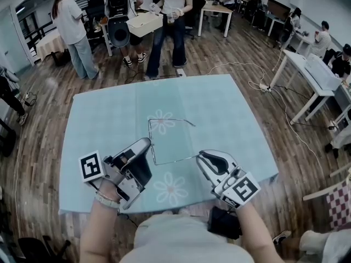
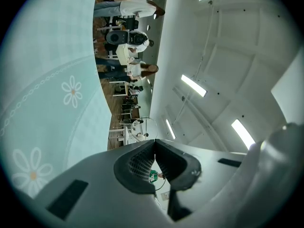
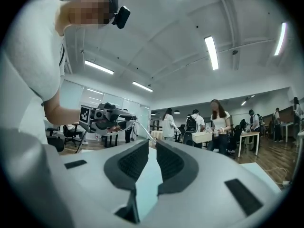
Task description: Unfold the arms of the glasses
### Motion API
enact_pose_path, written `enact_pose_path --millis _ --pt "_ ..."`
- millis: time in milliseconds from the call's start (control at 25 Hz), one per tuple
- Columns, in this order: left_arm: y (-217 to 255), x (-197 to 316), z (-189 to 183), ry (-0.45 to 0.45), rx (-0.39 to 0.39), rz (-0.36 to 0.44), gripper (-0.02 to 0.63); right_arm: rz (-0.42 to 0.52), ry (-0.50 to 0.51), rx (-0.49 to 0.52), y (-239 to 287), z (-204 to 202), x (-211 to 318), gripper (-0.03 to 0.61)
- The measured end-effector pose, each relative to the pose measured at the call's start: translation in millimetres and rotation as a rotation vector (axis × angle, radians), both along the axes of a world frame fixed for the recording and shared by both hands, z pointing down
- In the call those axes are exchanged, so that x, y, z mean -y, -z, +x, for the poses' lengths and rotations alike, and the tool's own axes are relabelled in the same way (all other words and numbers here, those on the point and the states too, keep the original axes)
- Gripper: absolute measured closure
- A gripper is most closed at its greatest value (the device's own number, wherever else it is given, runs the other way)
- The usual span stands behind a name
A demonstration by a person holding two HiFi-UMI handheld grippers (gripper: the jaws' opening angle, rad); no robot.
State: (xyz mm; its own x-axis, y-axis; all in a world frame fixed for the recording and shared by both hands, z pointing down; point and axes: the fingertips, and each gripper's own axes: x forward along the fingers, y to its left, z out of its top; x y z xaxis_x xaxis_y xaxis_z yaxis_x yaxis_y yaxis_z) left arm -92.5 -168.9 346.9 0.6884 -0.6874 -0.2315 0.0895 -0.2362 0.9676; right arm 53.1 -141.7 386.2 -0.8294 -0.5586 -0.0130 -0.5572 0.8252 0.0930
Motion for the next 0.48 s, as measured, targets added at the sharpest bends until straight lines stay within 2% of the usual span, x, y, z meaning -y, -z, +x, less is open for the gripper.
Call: enact_pose_path --millis 160,480 --pt "1.5 -3.7 4.8 -0.035 -0.027 0.007 0.603 -0.003 -0.019 -0.014 -3.7 -0.4 3.5 0.526" --pt "10.8 -5.0 8.0 -0.063 -0.047 0.027 0.603 0.010 -0.038 -0.050 0.4 -4.8 8.8 0.446"
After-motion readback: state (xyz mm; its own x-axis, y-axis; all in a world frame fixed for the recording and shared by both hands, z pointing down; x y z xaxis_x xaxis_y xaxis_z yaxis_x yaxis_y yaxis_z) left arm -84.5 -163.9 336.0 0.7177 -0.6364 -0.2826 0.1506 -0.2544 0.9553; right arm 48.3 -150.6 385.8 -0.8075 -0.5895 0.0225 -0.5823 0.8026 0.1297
